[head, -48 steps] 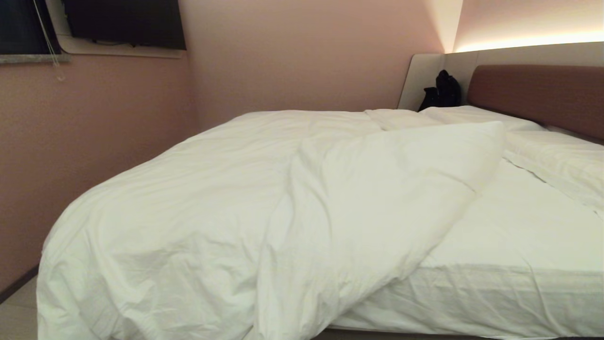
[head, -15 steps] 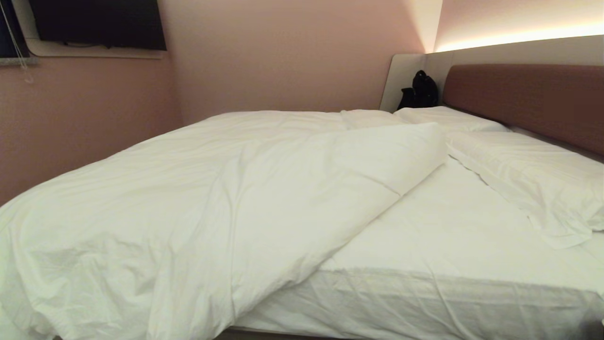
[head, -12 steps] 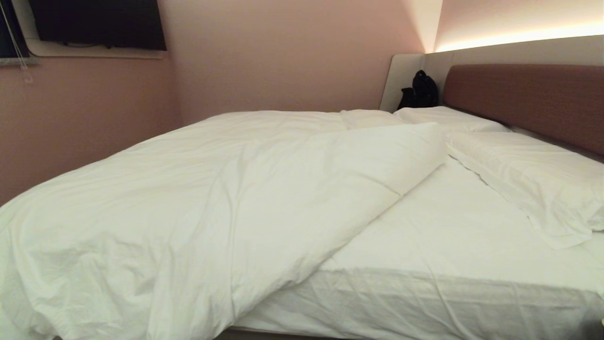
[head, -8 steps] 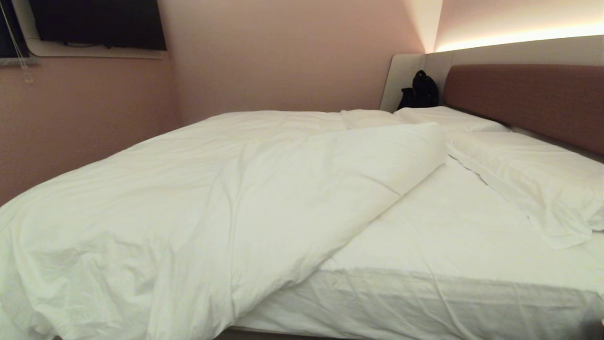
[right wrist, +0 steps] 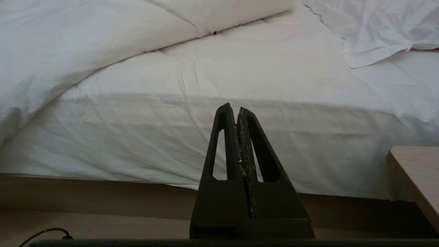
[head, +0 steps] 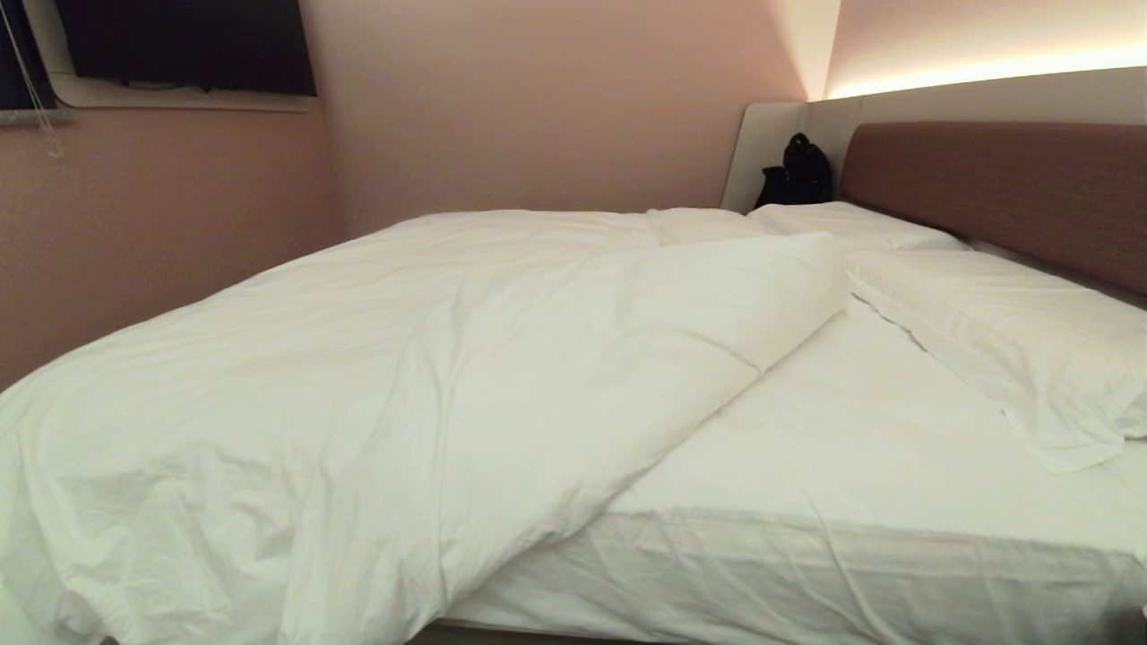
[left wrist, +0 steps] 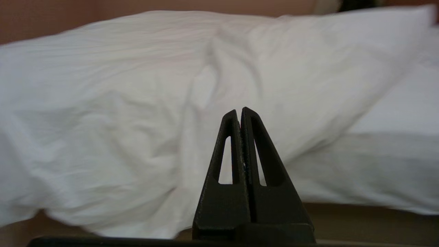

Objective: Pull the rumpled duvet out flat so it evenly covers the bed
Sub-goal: Hold the folded corner of the quilt

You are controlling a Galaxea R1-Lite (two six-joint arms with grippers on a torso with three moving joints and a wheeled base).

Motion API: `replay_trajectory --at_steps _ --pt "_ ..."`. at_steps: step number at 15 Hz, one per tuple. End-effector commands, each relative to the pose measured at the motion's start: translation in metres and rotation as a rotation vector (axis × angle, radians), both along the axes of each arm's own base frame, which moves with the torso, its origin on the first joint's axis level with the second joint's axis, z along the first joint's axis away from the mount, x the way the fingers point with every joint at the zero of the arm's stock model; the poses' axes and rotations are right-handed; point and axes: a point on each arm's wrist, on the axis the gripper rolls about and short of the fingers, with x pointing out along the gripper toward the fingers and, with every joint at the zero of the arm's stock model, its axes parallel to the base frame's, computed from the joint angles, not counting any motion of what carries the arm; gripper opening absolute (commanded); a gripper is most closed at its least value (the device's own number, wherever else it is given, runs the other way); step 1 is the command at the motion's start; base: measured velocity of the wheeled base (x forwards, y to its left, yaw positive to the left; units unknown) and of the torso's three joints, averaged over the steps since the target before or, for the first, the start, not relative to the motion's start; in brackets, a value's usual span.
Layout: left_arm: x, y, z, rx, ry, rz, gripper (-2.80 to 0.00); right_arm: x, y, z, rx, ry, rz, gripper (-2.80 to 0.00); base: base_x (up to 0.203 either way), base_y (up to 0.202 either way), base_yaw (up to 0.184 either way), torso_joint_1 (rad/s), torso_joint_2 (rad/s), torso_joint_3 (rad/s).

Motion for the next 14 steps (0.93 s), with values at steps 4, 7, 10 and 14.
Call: replay_trajectory --at_steps 4,7,10,14 --pt "0.072 -0.004 0.108 -0.239 0.211 -0.191 -2.80 0.000 0.000 0.000 0.000 0.000 0.000 -2.80 0.000 0.000 0.000 0.000 0.00 0.000" --pt "0.137 -0.009 0.145 -0.320 0.301 -0.282 -2.80 0.000 0.000 0.000 0.000 0.000 0.000 -2.80 0.000 0.000 0.000 0.000 0.00 0.000" --pt "0.218 -0.013 0.149 -0.378 0.439 -0.319 -2.80 0.000 0.000 0.000 0.000 0.000 0.000 -2.80 0.000 0.000 0.000 0.000 0.00 0.000" --pt "0.319 -0.018 0.125 -0.421 0.586 -0.342 -2.80 0.000 0.000 0.000 0.000 0.000 0.000 -2.80 0.000 0.000 0.000 0.000 0.00 0.000"
